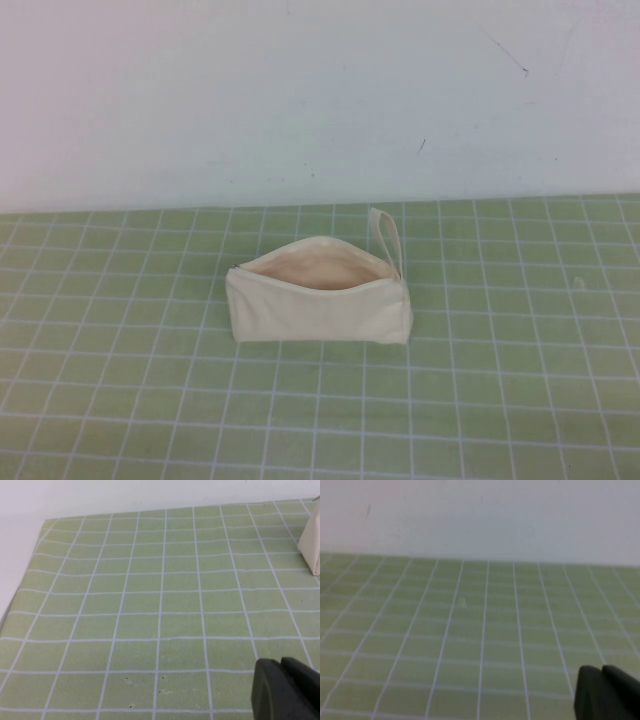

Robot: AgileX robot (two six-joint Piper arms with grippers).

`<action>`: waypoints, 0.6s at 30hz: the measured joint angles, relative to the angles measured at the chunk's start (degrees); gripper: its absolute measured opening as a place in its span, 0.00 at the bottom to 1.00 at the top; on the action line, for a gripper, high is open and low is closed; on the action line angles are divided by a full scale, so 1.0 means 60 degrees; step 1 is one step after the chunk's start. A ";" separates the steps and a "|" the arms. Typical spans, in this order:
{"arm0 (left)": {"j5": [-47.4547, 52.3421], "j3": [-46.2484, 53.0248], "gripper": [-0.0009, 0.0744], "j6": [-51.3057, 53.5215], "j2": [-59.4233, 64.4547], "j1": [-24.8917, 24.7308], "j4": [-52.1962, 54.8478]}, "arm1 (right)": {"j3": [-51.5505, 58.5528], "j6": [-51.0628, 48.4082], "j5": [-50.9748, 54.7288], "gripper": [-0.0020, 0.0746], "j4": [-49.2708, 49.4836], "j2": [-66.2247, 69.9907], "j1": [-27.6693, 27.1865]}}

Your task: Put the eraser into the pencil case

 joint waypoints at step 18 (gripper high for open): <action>0.0000 0.0000 0.01 0.0000 0.0000 0.0000 0.0000 | 0.0000 0.1282 0.1628 0.03 -0.0148 0.0000 -0.0166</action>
